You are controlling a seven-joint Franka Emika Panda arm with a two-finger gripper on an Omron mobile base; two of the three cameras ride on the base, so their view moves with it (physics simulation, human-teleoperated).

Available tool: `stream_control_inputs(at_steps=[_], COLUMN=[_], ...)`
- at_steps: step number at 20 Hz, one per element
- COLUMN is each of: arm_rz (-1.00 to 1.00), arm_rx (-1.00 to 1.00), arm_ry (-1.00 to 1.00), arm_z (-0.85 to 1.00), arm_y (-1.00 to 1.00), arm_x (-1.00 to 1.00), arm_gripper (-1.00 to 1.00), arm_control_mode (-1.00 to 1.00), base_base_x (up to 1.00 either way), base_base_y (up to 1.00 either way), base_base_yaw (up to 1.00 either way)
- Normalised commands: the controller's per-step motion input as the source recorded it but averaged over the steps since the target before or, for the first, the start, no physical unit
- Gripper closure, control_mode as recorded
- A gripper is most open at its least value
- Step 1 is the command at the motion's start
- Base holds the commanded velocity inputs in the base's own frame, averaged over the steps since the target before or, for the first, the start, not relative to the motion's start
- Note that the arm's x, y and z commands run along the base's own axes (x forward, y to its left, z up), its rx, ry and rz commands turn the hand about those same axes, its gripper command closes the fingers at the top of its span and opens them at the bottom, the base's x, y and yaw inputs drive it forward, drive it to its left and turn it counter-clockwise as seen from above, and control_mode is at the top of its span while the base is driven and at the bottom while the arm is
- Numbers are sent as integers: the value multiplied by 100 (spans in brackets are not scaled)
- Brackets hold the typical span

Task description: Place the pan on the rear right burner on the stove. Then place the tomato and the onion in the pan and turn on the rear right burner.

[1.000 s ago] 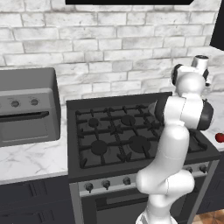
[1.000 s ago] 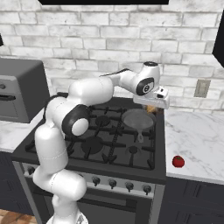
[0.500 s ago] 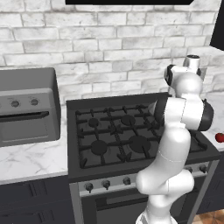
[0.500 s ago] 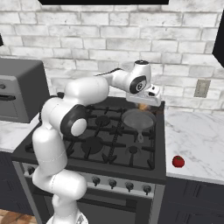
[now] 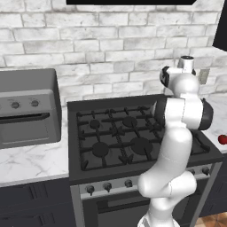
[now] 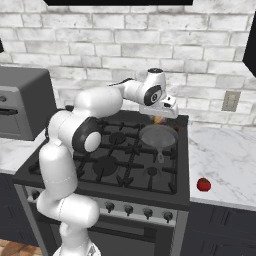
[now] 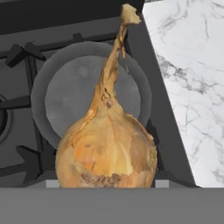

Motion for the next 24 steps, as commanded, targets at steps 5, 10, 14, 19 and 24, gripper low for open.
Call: stream_control_inputs(at_steps=[5,10,14,19,24], arm_rz=[0,0,0,0,0], arm_rx=[0,0,0,0,0], arm_ry=[0,1,4,5,3], arm_z=[-1,-14,-29,-36,-24], arm_y=[1,0,0,0,0], arm_x=[22,0,0,0,2], arm_gripper=[100,100,100,100,100], arm_control_mode=[-100,-100,-100,-100,-100], base_base_x=[0,0,0,0,0], base_base_y=[0,0,0,0,0], base_base_yaw=[0,0,0,0,0])
